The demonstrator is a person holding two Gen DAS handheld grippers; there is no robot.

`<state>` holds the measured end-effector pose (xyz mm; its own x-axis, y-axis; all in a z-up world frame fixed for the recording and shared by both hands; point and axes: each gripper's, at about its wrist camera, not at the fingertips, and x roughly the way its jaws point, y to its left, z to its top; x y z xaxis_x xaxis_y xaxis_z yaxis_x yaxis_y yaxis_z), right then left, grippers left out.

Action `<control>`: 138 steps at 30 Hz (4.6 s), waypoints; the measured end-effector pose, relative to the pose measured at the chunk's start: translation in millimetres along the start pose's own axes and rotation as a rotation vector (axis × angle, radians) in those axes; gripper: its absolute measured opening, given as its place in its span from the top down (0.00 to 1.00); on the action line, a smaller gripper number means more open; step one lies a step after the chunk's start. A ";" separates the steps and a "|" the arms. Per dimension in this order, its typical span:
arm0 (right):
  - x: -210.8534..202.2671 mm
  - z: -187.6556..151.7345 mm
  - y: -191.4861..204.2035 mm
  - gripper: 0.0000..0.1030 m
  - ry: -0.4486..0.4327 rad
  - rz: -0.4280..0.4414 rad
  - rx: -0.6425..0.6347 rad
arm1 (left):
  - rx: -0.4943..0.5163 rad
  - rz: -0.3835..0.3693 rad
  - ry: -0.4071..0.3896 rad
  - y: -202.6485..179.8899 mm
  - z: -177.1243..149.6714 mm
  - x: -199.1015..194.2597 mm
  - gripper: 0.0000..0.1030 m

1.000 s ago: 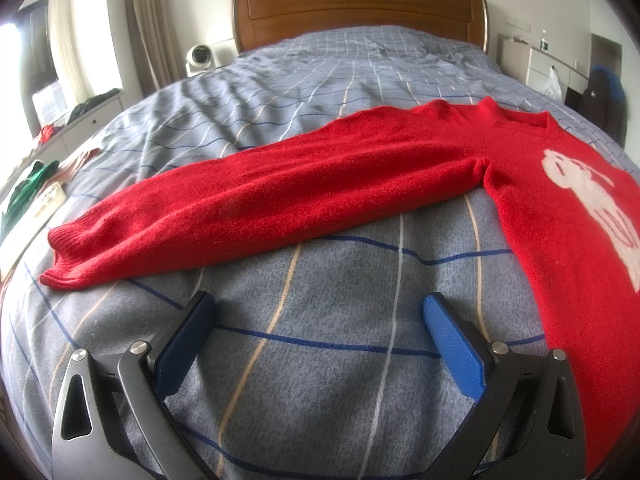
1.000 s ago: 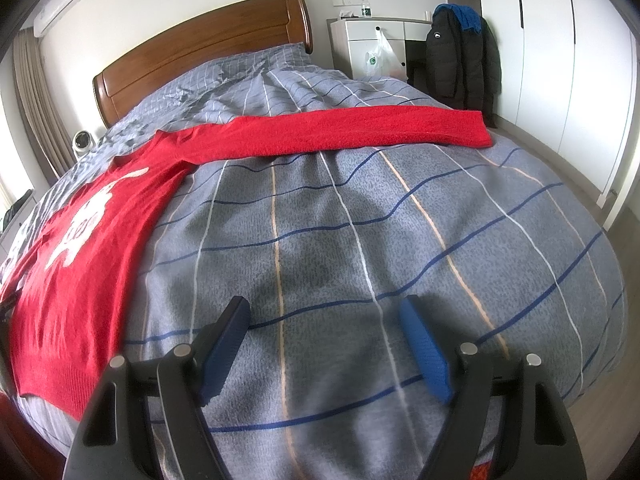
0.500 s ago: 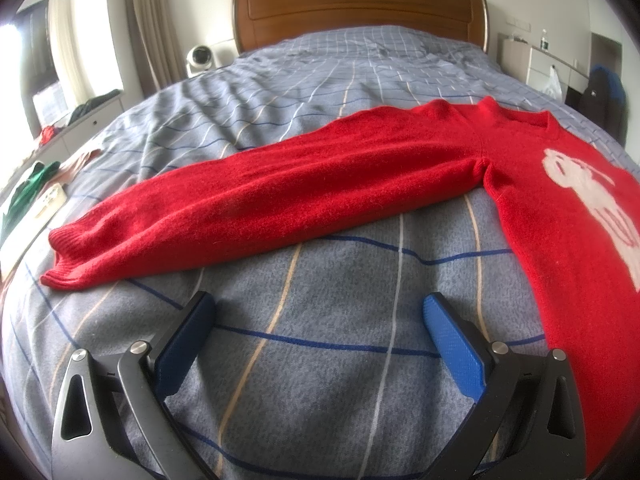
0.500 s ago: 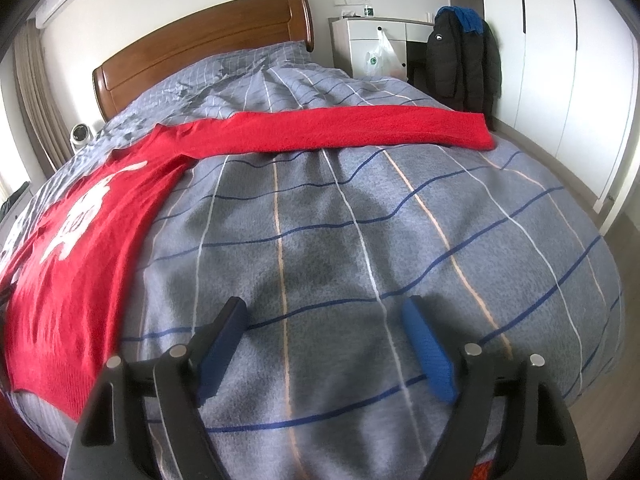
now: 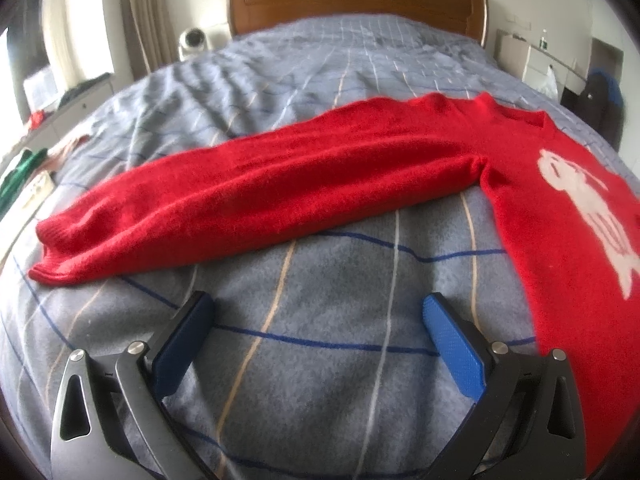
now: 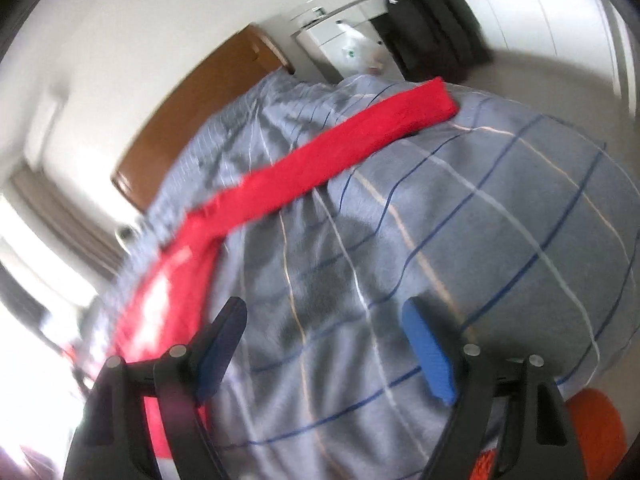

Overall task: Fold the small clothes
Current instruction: 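Grasp the sleeve cuff nearest the right gripper with the right gripper, then fold the held sleeve across the sweater body and open the right gripper, then grasp the other sleeve cuff with the left gripper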

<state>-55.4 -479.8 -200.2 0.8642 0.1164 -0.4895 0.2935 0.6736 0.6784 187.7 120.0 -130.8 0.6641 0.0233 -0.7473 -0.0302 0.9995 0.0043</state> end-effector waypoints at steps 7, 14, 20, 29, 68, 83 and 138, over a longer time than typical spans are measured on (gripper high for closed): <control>8.4 82.2 -40.8 0.24 -0.038 0.113 0.237 | -0.105 0.027 0.146 -5.7 -11.6 -22.8 0.00; 55.4 123.3 -91.7 0.47 -0.022 0.053 0.433 | -0.173 -0.054 0.002 -7.4 -24.3 -77.0 0.01; 85.6 137.9 -101.6 0.80 -0.047 0.060 0.472 | -0.140 0.008 -0.043 -6.2 -40.2 -69.7 0.01; 78.5 172.2 19.5 0.95 -0.030 0.027 0.106 | -0.244 -0.011 -0.082 14.9 -49.5 -62.5 0.01; 116.5 -10.4 106.6 0.31 0.079 -0.344 -0.592 | -0.111 0.120 -0.070 -2.3 -56.9 -43.2 0.00; 124.9 -22.7 83.7 0.22 0.020 -0.368 -0.594 | -0.100 0.145 -0.097 -8.4 -64.1 -45.4 0.00; 128.7 -28.8 87.9 0.18 -0.011 -0.420 -0.628 | 0.129 -0.210 -0.173 -124.6 201.1 -104.0 0.93</control>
<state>69.9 -384.6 -219.4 0.7360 -0.2465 -0.6305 0.3137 0.9495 -0.0050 272.7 -3.0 80.0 0.7638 -0.1921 -0.6162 0.2091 0.9768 -0.0452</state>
